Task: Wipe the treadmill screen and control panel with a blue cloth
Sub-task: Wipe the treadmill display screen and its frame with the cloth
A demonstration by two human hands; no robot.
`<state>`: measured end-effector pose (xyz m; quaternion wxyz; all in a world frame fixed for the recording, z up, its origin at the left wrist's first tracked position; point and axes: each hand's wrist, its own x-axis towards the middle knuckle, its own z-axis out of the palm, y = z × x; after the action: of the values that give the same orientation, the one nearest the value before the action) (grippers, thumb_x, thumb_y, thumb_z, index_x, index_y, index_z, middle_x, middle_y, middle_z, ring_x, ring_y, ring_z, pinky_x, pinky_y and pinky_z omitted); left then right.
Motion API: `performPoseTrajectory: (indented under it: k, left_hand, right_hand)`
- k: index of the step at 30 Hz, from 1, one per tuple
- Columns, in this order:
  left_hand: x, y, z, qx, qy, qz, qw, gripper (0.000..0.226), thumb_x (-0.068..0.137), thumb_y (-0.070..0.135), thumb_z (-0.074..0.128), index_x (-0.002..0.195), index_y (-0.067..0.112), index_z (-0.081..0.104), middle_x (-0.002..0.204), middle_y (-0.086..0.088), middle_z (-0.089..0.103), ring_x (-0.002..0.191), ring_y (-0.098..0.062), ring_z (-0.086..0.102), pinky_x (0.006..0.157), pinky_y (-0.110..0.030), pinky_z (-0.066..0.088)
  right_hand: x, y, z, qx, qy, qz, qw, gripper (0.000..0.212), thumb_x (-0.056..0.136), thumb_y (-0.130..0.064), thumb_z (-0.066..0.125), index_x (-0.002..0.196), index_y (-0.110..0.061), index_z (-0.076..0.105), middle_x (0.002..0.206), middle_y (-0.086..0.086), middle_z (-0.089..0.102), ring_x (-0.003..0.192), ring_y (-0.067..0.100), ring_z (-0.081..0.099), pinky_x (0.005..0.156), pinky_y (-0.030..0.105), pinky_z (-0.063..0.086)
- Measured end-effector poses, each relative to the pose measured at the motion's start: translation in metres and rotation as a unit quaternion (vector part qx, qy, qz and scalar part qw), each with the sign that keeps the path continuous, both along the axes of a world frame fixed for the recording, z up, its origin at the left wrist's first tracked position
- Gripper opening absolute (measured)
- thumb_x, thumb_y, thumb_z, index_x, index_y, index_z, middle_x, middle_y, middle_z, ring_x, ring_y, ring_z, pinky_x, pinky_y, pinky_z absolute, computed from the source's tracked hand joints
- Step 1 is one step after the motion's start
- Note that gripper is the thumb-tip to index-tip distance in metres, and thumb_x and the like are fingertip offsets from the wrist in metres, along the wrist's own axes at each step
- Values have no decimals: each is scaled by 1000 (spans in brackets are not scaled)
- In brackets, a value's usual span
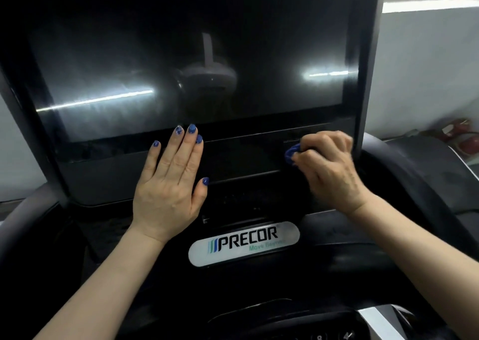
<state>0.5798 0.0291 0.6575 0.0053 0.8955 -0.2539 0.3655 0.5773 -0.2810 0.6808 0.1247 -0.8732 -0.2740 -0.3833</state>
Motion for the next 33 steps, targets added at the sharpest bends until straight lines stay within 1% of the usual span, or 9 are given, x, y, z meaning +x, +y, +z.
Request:
performPoseTrajectory:
  k: [4,8,12,16,19,23,26,29,33]
  left_hand:
    - [0,1,1,0,0,-2,1000,59,105,30,39,155,1,29,162,-15,25,152,-28,20,125,-47,12]
    - [0,-1,2,-5,2,-3,1000,59,105,30,39,155,1,29,162,-14,24,152,-26,19,125,-46,12]
    - [-2,1,4,-4,13,-2,1000,59,104,30,40,155,2,28,163,-14,23,153,-26,16,125,-46,12]
    - [-7,5,11,-24,49,-36,998,60,102,27,43,155,1,28,163,-15,22,153,-26,15,125,-46,10]
    - [-14,22,11,-44,51,-8,998,60,103,27,41,155,0,27,163,-15,22,154,-26,13,125,-48,8]
    - [-18,45,3,-61,57,44,996,62,102,27,39,155,0,23,164,-15,18,155,-23,6,126,-47,5]
    - [-16,47,-2,-51,52,48,996,61,103,29,37,156,1,22,164,-15,18,155,-23,4,126,-47,4]
    - [-15,48,-4,-46,49,45,997,61,104,30,36,157,2,21,164,-14,18,155,-23,5,126,-46,4]
    - [-14,49,-6,-42,40,46,997,61,105,31,35,157,2,21,165,-12,14,155,-23,6,126,-45,4]
  right_hand:
    - [0,9,0,-37,5,35,999,15,95,-14,64,82,-12,71,100,6,67,97,25,55,85,41,37]
    - [-1,-8,1,-22,1,24,999,9,93,-9,66,85,-14,65,100,7,66,95,28,56,87,38,34]
    - [-1,31,-3,-14,-5,35,999,14,93,-10,66,80,-11,70,99,6,68,98,23,55,89,35,35]
    - [-1,28,1,-16,-2,44,999,11,93,-17,70,84,-14,75,99,3,69,98,21,57,91,35,36]
    - [-1,25,1,-15,-13,48,999,8,90,-17,73,83,-15,77,97,3,70,98,20,56,91,35,37]
    - [0,45,-1,25,-2,45,999,8,88,-9,73,80,-10,75,93,6,69,97,20,54,89,35,37]
    - [1,67,-3,28,8,58,998,6,86,-6,73,81,-9,75,94,7,69,98,20,53,91,33,37]
    - [1,56,0,17,9,65,998,8,89,-6,70,82,-8,75,95,8,69,98,21,54,90,33,38]
    - [2,74,0,68,-1,31,997,16,92,-9,65,79,-6,73,94,8,68,96,23,54,86,39,42]
